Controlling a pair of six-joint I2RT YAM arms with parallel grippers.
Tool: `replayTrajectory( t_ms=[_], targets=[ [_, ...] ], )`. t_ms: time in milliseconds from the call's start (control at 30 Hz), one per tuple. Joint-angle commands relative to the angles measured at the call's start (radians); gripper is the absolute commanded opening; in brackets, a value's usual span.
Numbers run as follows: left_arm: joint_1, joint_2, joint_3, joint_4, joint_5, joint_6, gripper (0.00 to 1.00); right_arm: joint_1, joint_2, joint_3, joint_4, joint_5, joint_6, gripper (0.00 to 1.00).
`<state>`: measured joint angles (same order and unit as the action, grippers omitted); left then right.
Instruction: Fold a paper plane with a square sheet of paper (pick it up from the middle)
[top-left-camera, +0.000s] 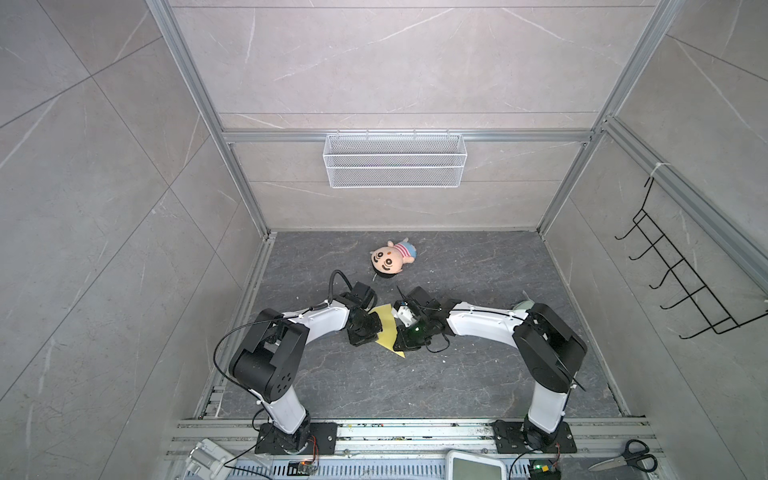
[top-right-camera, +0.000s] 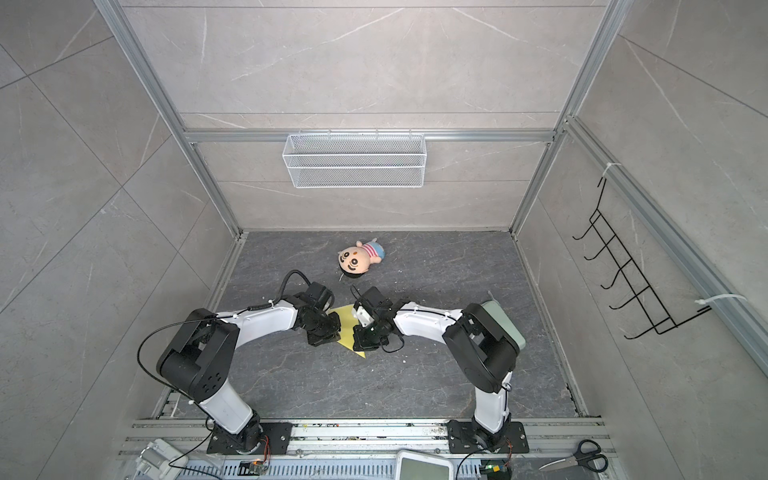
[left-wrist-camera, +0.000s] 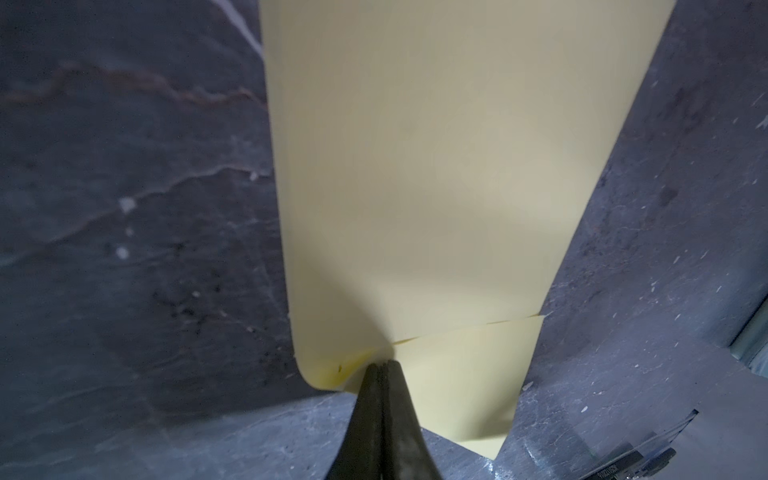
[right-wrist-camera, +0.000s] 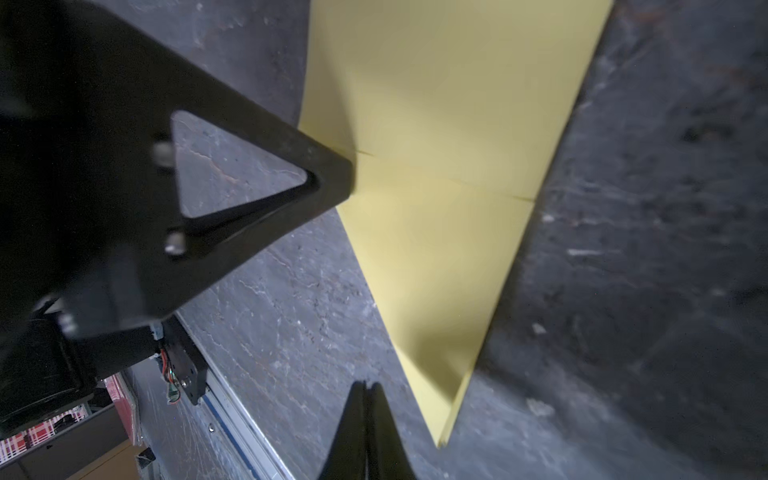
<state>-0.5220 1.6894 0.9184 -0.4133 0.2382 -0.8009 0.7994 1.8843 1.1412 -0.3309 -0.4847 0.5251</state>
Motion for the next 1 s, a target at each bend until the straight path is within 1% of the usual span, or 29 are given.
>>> replayTrajectory(
  t_ms=[0, 100, 233, 367, 533, 700, 767, 833, 967],
  targets=[
    [0.003, 0.004, -0.001, -0.024, -0.008, 0.042, 0.06, 0.004, 0.038, 0.020, -0.022, 0.030, 0.020, 0.07],
    [0.002, -0.003, -0.001, -0.016, 0.002, 0.060, 0.08, 0.003, 0.053, 0.022, -0.048, 0.057, 0.021, 0.07],
    [0.003, -0.002, -0.003, -0.032, -0.013, 0.090, 0.10, 0.002, 0.069, 0.017, -0.090, 0.092, 0.018, 0.07],
    [0.013, 0.003, 0.005, -0.095, -0.072, 0.138, 0.13, 0.003, 0.080, 0.008, -0.128, 0.122, 0.011, 0.07],
    [0.063, -0.011, -0.004, -0.136, -0.121, 0.169, 0.13, 0.003, 0.086, 0.002, -0.149, 0.146, 0.000, 0.07],
    [0.089, -0.023, 0.046, -0.200, -0.175, 0.203, 0.12, 0.002, 0.082, -0.002, -0.152, 0.156, -0.014, 0.07],
    [0.090, -0.043, 0.077, -0.229, -0.193, 0.220, 0.12, 0.000, 0.076, -0.001, -0.151, 0.155, -0.044, 0.08],
    [0.089, -0.081, 0.105, -0.244, -0.188, 0.233, 0.13, -0.012, 0.069, 0.008, -0.161, 0.155, -0.125, 0.08],
    [0.081, -0.166, 0.106, -0.167, -0.081, 0.227, 0.14, -0.053, 0.054, 0.048, -0.199, 0.110, -0.315, 0.08]
  ],
)
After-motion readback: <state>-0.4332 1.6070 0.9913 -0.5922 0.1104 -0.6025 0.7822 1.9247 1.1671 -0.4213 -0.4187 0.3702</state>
